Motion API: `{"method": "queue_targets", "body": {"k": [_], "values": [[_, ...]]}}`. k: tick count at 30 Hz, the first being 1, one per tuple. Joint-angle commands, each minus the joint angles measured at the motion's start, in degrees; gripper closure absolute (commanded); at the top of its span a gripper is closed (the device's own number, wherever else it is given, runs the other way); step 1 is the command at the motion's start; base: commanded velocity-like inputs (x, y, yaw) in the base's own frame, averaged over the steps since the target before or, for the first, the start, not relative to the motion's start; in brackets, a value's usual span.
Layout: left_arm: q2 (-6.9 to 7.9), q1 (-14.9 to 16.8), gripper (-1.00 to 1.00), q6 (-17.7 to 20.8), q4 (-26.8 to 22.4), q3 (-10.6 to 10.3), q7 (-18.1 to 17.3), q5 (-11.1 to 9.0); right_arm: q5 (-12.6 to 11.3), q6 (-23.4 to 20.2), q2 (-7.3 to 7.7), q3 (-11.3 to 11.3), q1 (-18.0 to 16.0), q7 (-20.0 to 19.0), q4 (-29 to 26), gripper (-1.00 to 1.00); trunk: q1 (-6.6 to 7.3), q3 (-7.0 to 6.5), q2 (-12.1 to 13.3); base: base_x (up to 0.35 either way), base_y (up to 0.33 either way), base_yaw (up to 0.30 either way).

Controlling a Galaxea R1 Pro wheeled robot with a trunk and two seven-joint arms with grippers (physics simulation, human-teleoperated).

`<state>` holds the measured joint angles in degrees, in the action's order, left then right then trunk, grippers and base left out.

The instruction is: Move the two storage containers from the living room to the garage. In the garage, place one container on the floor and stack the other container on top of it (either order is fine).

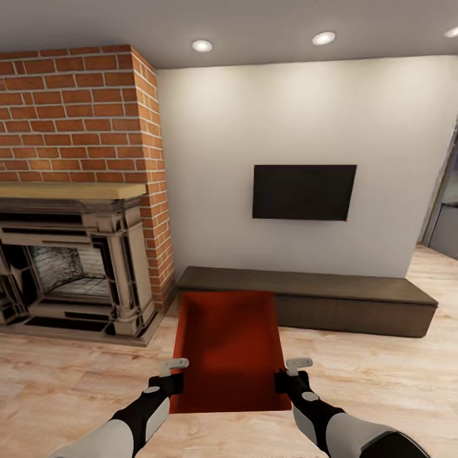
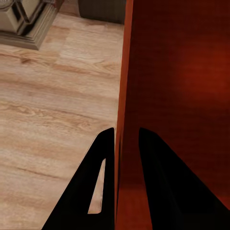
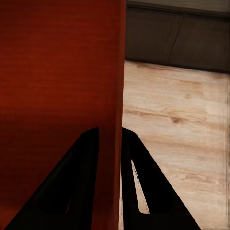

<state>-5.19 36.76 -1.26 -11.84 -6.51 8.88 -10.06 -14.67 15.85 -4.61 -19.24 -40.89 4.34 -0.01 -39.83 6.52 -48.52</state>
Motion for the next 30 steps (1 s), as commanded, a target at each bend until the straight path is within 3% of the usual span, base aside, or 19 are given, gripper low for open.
{"method": "queue_targets", "body": {"k": [1,30], "values": [[0.18,0.1,1.0,-0.6,-0.2,0.6,1.0,0.6,-1.9,0.4,0.03,1.0,-0.1,0.4,1.2,1.0,-0.01,0.08,-0.1,0.0,0.0,-0.277],[0.12,0.1,1.0,-0.6,-0.2,0.5,0.9,0.6,-1.9,0.3,0.04,1.0,-0.1,0.4,1.2,1.0,-0.01,0.08,-0.1,0.0,0.0,-0.277]]}}
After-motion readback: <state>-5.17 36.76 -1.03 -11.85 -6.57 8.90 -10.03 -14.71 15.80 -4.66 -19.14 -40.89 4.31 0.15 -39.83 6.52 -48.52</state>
